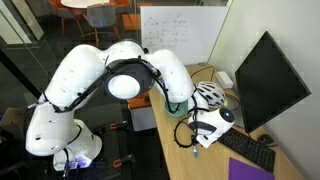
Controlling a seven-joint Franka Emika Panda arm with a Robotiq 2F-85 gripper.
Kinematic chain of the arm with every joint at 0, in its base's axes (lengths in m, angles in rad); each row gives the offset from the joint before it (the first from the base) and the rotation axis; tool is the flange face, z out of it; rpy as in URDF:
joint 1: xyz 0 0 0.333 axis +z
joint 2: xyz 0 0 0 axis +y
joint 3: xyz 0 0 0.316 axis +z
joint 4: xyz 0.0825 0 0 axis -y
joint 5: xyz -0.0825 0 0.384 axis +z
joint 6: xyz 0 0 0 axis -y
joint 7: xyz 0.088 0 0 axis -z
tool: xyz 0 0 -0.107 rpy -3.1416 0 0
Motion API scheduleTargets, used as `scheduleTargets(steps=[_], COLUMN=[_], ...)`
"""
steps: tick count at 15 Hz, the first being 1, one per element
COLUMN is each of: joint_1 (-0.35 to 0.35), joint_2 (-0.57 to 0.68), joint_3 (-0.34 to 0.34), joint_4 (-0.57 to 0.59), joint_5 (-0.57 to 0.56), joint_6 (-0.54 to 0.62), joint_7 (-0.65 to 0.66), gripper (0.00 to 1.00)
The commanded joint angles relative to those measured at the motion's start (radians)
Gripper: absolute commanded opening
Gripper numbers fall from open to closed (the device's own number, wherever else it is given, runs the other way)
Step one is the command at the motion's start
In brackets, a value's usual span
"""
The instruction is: Take the marker out of the bowl and put it on the desk
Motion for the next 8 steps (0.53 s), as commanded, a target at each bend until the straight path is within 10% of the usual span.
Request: scheduleTargets(steps=[1,4,8], joint_1=[0.071,0.107,0.101], joint_2=[-0.163,-0.321,-0.465], joint_3=[-0.034,-0.018,0.038], joint_4=[-0.11,-0.193,-0.261], joint_5=[-0.077,-0.124,-0.17], joint_6=[-0.008,-0.056,-0.159], joint_7=[0.019,0.041,0.021], gripper=[0.81,0.99,1.0])
